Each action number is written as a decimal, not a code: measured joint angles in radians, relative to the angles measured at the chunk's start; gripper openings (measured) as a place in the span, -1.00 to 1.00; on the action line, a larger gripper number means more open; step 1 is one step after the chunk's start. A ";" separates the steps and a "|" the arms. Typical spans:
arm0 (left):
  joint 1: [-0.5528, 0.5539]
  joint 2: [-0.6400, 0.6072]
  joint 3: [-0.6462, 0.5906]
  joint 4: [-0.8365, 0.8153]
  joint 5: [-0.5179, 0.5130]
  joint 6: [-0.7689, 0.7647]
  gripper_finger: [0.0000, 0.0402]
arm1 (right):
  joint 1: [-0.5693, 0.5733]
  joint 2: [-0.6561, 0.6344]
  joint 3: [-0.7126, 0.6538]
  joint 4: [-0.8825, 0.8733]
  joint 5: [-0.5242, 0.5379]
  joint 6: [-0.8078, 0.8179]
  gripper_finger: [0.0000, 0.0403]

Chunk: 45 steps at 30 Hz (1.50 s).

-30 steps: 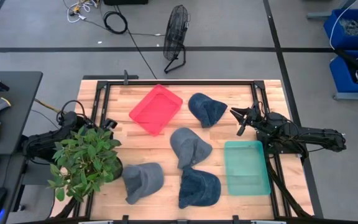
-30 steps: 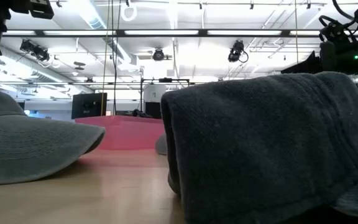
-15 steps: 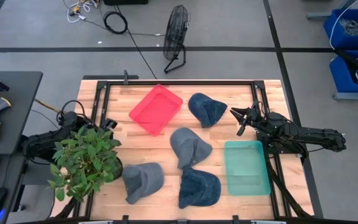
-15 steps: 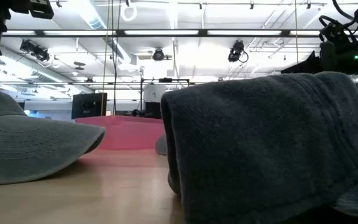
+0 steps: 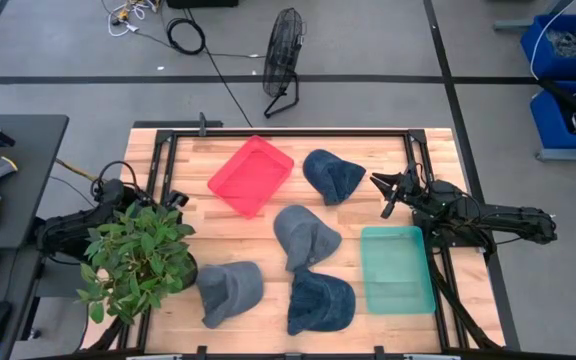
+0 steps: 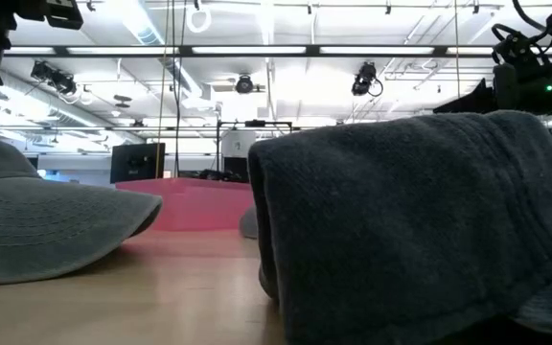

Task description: Pick & Place hat

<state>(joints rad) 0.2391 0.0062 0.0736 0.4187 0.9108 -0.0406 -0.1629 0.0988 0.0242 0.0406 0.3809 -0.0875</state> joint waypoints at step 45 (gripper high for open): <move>0.000 0.000 0.000 -0.005 -0.561 0.131 -0.15 | 0.000 0.000 0.000 0.000 0.000 0.000 -0.69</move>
<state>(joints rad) 0.2390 0.0060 0.0737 0.4138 0.3495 0.0906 -0.1630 0.0990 0.0238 0.0410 0.3809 -0.0875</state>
